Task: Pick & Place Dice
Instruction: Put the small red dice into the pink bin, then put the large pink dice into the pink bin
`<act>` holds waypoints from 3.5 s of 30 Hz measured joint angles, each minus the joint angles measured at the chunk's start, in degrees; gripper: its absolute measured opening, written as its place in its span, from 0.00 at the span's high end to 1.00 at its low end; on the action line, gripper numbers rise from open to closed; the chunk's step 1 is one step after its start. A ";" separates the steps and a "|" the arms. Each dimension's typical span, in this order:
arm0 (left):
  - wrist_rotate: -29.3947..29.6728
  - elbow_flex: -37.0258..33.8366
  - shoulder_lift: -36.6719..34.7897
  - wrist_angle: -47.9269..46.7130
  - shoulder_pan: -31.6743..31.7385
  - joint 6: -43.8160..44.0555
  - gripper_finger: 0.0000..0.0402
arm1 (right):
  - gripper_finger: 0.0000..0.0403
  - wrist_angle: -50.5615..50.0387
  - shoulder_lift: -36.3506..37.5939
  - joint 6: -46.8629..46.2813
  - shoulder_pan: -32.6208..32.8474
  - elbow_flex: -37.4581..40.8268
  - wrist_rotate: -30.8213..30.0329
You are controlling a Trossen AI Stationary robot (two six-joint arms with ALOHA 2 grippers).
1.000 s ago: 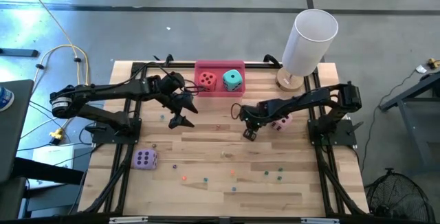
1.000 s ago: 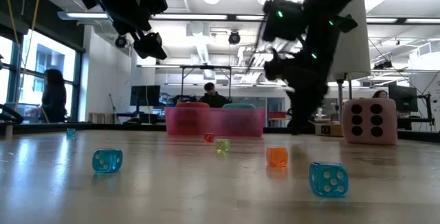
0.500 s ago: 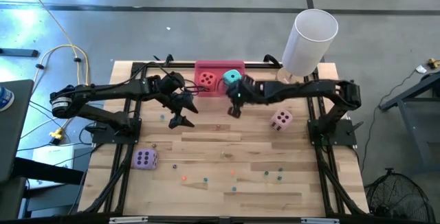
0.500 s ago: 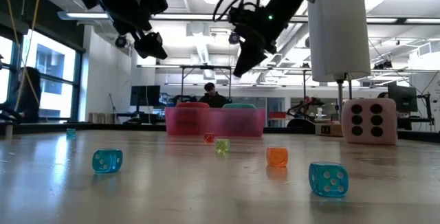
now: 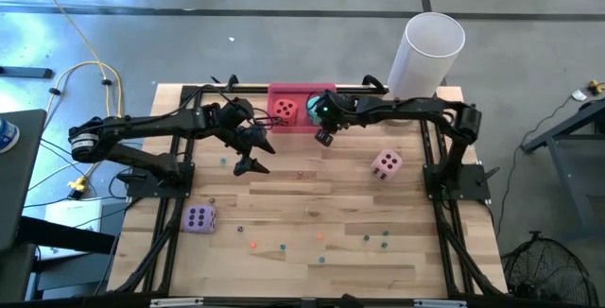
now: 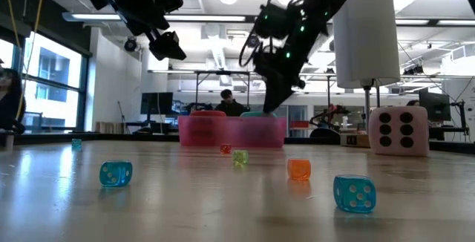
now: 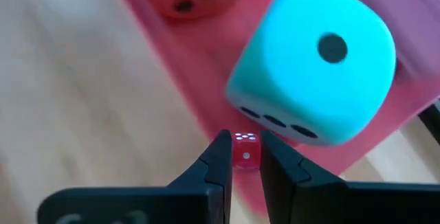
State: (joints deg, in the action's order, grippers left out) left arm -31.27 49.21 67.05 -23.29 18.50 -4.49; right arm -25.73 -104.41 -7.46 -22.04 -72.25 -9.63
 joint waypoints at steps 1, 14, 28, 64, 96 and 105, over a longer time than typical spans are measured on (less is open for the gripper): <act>0.00 0.00 0.00 0.00 0.00 0.00 0.12 | 0.91 0.64 -0.72 0.00 -0.09 0.00 -0.89; 0.00 0.00 0.00 0.22 0.00 -0.02 0.12 | 0.72 1.03 -1.06 -0.16 0.02 -0.02 -5.56; 0.00 0.00 0.00 0.22 0.00 -0.02 0.12 | 0.28 0.68 -1.06 -5.34 0.30 -0.02 -5.02; 0.00 0.00 0.00 0.20 0.01 -0.03 0.12 | 0.25 -0.94 -1.04 -1.84 1.41 -0.06 -6.65; -0.61 0.00 0.00 0.17 -0.04 -0.21 0.12 | 0.34 16.25 11.59 -8.02 18.94 0.09 -9.54; -0.52 0.00 0.00 -0.27 -0.04 -0.63 0.12 | 0.30 26.09 11.03 -4.40 19.42 -0.04 -17.47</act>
State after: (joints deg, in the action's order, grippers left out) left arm -31.79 49.21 67.05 -23.55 18.46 -5.13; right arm 0.36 -93.38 -11.87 -2.61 -72.29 -27.10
